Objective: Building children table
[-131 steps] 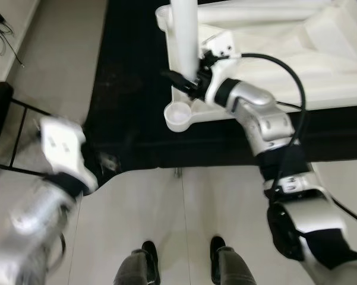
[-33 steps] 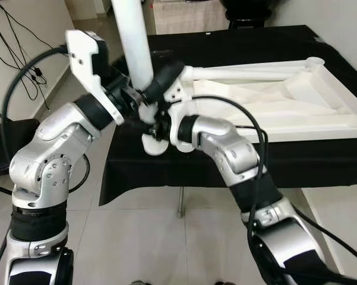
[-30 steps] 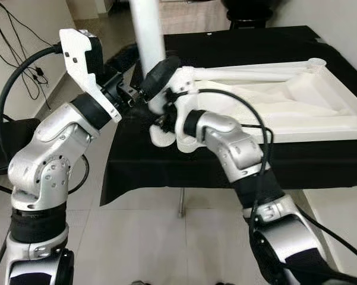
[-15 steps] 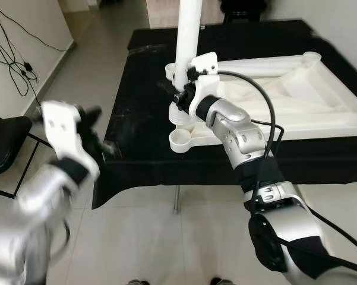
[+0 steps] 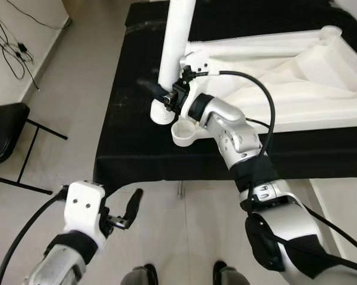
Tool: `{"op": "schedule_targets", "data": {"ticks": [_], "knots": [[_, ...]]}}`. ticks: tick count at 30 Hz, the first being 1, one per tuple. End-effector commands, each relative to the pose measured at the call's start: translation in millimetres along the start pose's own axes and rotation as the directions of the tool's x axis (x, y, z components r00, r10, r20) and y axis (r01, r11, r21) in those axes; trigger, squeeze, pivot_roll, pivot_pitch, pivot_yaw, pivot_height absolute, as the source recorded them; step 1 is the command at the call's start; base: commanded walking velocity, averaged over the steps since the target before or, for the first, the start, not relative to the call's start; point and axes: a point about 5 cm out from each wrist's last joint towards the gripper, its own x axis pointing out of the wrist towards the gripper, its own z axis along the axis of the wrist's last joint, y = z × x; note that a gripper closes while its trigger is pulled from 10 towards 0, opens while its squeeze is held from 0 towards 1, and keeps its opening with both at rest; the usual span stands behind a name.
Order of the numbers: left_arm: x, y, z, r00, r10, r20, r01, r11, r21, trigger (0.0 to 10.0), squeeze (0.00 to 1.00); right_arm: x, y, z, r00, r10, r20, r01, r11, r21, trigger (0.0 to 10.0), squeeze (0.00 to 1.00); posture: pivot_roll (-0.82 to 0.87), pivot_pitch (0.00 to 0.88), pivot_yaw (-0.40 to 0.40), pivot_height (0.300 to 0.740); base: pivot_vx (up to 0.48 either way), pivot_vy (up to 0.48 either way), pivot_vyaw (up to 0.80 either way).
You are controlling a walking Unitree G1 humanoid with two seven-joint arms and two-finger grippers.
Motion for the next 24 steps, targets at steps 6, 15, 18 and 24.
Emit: {"op": "schedule_targets", "data": {"ticks": [6,15,18,24], "knots": [[-13.3,-3.9,7.3,0.999,0.033,0.031,-0.034,0.999,0.036,10.0,0.00,-3.8,8.9,0.8,0.983,0.183,-0.006,-0.183,0.981,-0.065,10.0,0.00,0.14,0.424,0.087,0.740,0.000,0.000,0.00],[-20.1,-8.6,7.6,0.999,0.021,0.032,-0.022,0.999,0.033,10.0,0.00,-12.0,-5.1,5.1,0.980,0.189,-0.059,-0.195,0.973,-0.123,10.0,0.00,0.13,0.424,0.095,0.740,0.000,0.000,0.00],[-22.8,-10.3,7.5,0.999,0.016,0.030,-0.016,0.999,0.029,10.0,0.00,-16.2,-14.2,10.7,0.984,0.164,-0.070,-0.173,0.974,-0.143,10.0,0.00,0.13,0.426,0.096,0.740,0.000,0.000,0.00],[-25.4,-11.4,7.8,1.000,0.012,0.026,-0.013,1.000,0.026,10.0,0.00,-24.2,-24.4,26.0,0.983,0.176,-0.051,-0.182,0.971,-0.157,10.0,0.00,0.14,0.435,0.101,0.740,0.000,0.000,0.00]]}}
